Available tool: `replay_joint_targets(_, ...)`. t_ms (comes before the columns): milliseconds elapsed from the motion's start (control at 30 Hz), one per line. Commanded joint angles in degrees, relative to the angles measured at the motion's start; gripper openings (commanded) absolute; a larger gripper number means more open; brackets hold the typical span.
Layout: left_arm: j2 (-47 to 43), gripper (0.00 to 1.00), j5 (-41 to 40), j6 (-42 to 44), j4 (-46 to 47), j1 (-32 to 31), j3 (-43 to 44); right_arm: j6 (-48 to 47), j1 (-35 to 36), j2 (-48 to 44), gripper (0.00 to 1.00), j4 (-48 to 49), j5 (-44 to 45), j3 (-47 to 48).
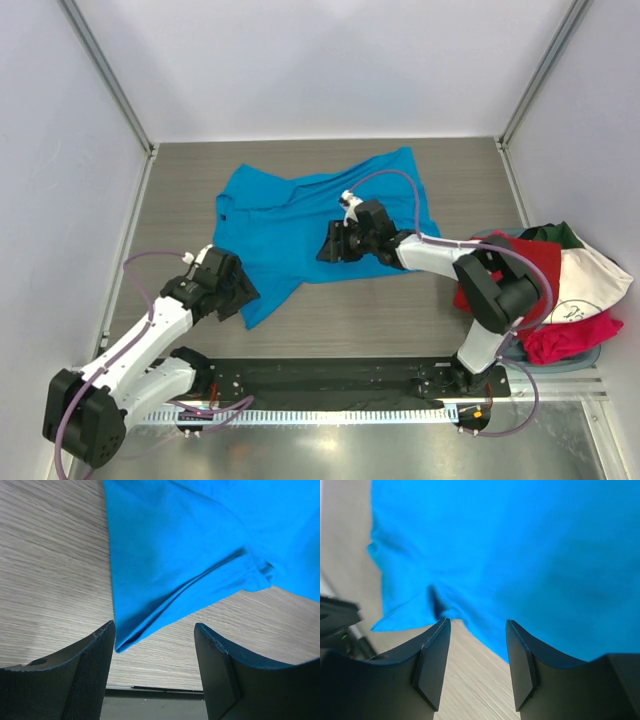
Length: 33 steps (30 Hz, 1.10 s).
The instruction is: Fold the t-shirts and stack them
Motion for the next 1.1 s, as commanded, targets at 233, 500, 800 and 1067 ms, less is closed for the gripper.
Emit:
replay_joint_targets(233,7.7,0.71,-0.4,2.2,3.0,0.6,4.8,1.1,7.5,12.8,0.58,4.5,-15.3,12.4)
replay_joint_targets(500,14.6,0.73,1.8,3.7,4.8,5.6,6.7,0.7,9.2,17.0,0.58,3.4,-18.4,14.7)
replay_joint_targets(800,19.2,0.71,1.9,5.1,6.6,6.9,7.1,-1.3,10.8,15.0,0.57,2.9,-21.2,12.4)
replay_joint_targets(1067,21.2,0.70,0.7,5.4,6.9,6.9,6.8,-2.5,11.5,9.3,0.57,3.2,-22.8,4.8)
